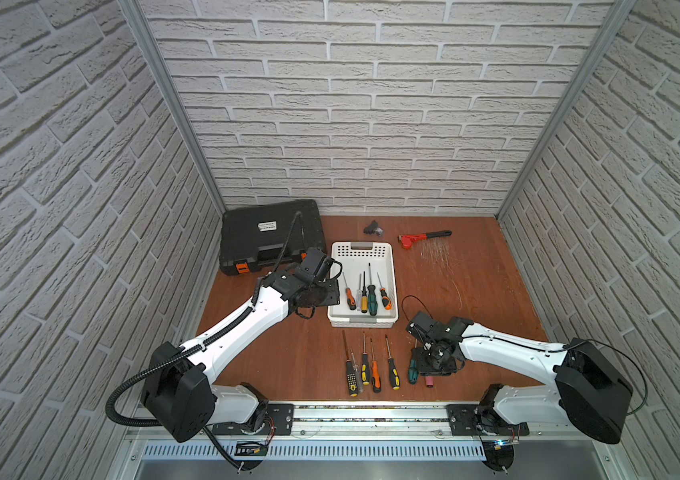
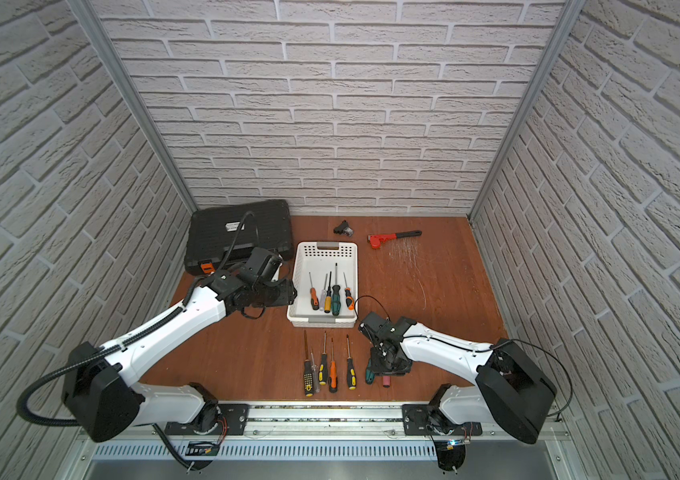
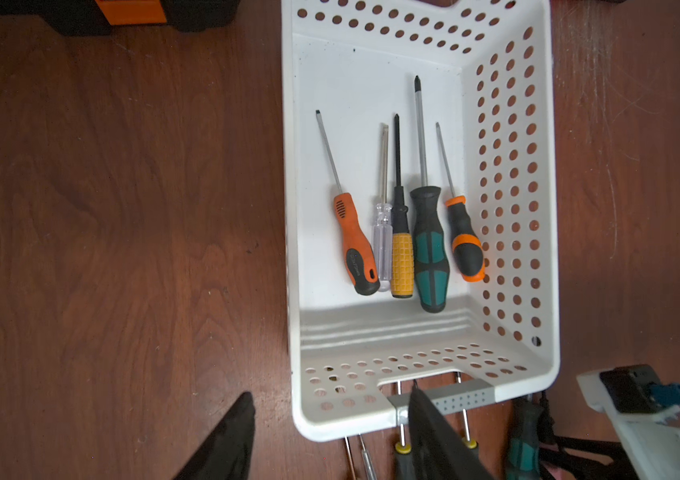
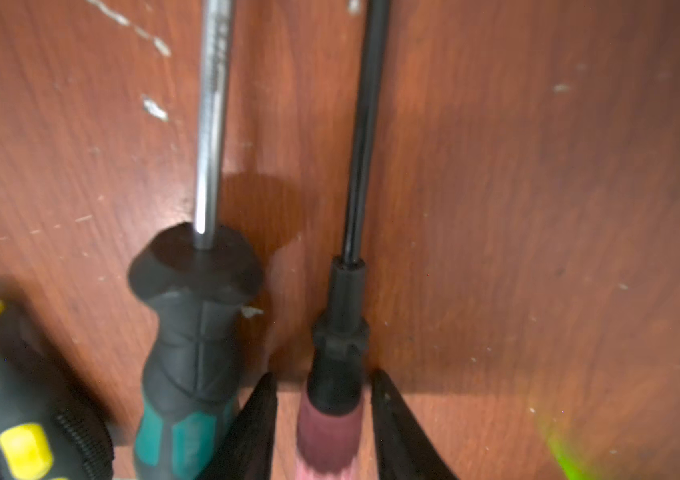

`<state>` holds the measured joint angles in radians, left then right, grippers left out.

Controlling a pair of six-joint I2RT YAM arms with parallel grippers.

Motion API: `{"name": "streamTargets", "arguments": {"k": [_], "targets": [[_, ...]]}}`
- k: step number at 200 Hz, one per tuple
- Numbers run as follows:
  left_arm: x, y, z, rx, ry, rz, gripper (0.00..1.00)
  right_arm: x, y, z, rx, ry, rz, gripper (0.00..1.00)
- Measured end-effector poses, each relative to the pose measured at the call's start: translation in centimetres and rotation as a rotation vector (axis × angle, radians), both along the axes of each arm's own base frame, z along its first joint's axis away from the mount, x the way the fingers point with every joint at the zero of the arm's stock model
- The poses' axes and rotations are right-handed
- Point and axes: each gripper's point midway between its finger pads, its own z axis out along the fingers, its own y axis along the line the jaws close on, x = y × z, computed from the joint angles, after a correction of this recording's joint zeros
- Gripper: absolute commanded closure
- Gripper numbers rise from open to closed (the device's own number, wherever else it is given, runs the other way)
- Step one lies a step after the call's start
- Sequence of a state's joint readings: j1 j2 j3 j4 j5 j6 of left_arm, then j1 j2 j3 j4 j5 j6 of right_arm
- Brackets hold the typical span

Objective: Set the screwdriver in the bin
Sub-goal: 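Release the orange screwdriver in the basket while the right gripper grasps the pink-handled screwdriver, then lift the pink-handled screwdriver with the right gripper and carry it into the basket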

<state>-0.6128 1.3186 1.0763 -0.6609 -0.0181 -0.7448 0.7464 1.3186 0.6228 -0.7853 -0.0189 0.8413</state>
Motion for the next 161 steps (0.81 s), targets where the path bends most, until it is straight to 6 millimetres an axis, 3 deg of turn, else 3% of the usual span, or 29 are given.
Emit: {"name": "streamTargets", "arguments": {"k": [14, 61, 89, 118, 141, 161], "targets": [[0.0, 0.5, 0.0, -0.012, 0.001, 0.015, 0.40, 0.0, 0.0, 0.0, -0.001, 0.001, 0.000, 0.67], [0.1, 2.4, -0.6, -0.051, 0.032, 0.087, 0.41, 0.0, -0.1, 0.1, 0.000, -0.008, -0.003, 0.89], [0.3, 2.6, -0.5, -0.071, 0.036, 0.105, 0.41, 0.1, -0.6, 1.4, 0.007, -0.053, -0.015, 0.92], [0.4, 2.8, -0.5, -0.098, 0.031, 0.126, 0.41, 2.0, -0.2, 6.6, 0.038, -0.165, -0.021, 0.93], [0.0, 3.3, -0.9, -0.107, 0.036, 0.146, 0.40, 5.2, 1.8, 12.6, 0.110, -0.303, -0.002, 0.93], [-0.7, 3.7, -1.1, -0.115, 0.035, 0.157, 0.40, 7.9, 4.0, 16.6, 0.166, -0.391, 0.033, 0.93]]}}
